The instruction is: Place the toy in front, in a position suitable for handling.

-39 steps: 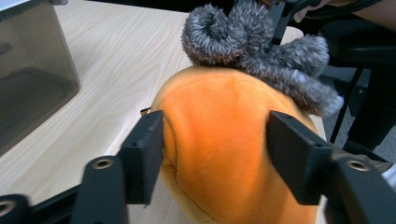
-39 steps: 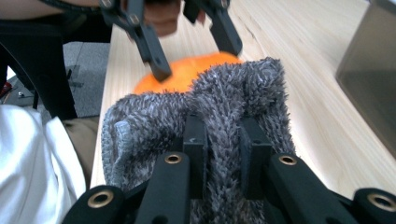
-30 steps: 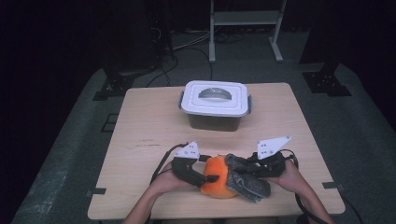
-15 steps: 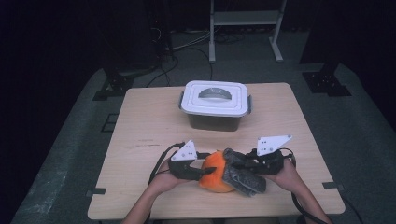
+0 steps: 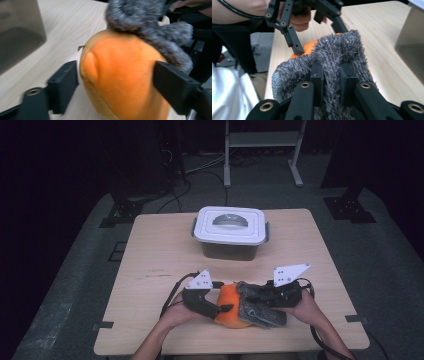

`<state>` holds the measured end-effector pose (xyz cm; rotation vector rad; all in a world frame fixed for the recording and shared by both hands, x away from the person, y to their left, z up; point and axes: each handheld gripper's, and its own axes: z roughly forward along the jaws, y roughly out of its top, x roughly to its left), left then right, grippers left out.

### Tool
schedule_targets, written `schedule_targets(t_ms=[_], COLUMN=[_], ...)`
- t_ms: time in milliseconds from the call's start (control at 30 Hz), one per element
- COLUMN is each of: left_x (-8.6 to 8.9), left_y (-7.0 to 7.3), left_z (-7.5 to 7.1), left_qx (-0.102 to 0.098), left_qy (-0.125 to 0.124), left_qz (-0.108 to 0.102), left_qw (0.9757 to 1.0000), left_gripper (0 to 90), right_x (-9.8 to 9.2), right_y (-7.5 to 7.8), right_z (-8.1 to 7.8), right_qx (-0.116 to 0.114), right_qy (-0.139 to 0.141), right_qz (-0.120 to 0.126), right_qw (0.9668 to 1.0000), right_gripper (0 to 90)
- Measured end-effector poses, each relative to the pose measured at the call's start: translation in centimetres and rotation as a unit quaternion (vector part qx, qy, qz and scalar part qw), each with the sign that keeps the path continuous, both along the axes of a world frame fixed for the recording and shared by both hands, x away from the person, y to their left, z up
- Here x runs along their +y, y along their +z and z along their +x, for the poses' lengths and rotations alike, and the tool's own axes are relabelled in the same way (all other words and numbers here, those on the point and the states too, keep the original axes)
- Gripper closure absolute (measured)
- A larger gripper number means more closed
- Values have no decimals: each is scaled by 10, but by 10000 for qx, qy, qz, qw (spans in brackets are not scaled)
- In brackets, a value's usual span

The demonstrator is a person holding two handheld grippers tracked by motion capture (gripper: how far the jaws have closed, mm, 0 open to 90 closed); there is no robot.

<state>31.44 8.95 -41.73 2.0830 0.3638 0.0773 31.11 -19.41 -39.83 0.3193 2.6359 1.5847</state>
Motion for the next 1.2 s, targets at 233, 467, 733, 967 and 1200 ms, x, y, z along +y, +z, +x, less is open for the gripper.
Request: schedule_targets(t_ms=[233,467,733,967,1200], left_x=[0,8,8,15,26], left_y=[3,3,14,2,-5], left_z=[-7,-3,-3,0,7], left_qx=[-558,-605,-463,-410,-254], left_qy=[-201,-165,-117,-216,-230], left_qz=[211,174,32,245,123], left_qw=[9980,9979,9989,9986,9993], left_gripper=[411,414,208,329,345], right_x=[8,-16,12,15,-5], right_y=[3,-9,-5,-9,-24], right_z=[-3,11,1,1,11], right_qx=[-159,71,-172,-128,232], right_qy=[-9,-483,-314,-208,-374], right_qz=[-7,-103,-25,-126,-280], right_qw=[9999,9988,9994,9996,9986], right_gripper=[759,760,759,759,757])
